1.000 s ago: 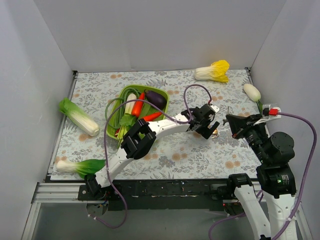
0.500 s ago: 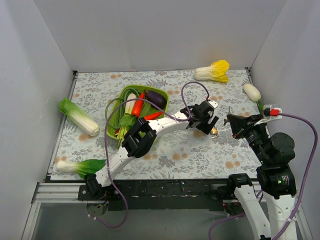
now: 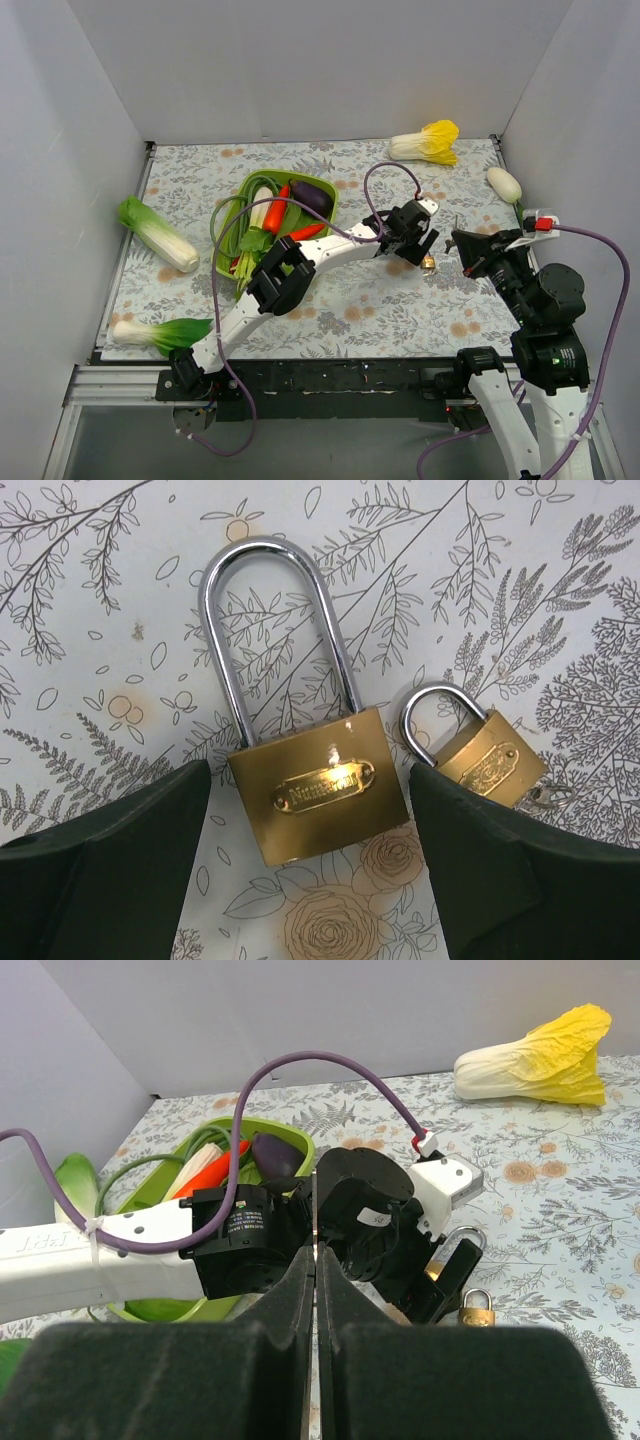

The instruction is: Unlock with the key

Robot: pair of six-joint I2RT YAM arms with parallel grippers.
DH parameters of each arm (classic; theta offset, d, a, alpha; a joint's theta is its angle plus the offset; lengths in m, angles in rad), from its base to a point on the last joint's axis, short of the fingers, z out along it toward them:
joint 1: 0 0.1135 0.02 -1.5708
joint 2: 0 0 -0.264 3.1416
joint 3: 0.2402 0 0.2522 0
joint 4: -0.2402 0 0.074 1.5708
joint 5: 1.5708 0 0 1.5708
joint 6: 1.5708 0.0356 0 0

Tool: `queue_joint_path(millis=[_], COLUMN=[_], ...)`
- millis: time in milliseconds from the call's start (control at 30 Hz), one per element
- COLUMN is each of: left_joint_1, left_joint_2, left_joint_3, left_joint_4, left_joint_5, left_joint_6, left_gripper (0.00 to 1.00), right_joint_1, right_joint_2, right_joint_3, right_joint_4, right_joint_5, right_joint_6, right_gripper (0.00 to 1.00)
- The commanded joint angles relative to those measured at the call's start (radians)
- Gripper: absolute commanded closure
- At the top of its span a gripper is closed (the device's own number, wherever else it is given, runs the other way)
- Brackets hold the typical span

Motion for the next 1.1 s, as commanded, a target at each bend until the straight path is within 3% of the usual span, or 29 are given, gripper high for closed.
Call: queue_joint_path(millis=[0, 333, 867, 1067], left_joint_1=[0.004, 0.003, -0.04, -0.046], left_joint_2=[0.048, 0.052, 0.077, 0.092], left_joint_3=[0.034, 0.008, 0.006, 0.008], left_joint_4=[-0.043, -0.075, -0.105, -0.105], left_joint_5=[0.025, -0.005, -0.137, -0.125], left_joint_6=[-0.034, -0.071, 0.044, 0.062], left_gripper=[0.2, 0.27, 0.34, 0.42], right_joint_1=[-0.004, -0.002, -0.002, -0.004], right_joint_2=[0.0, -0.007, -0.017, -0.019], right_joint_3=[-0.01, -0.021, -0.038, -0.044], right_joint_4=[0.031, 0.02, 0.017, 0.014], right_joint_5=[-0.009, -0.007, -0.009, -0.009], right_joint_6=[0.005, 0.005, 0.011, 0.014], right_gripper=[0.99, 0.99, 0.99, 0.99])
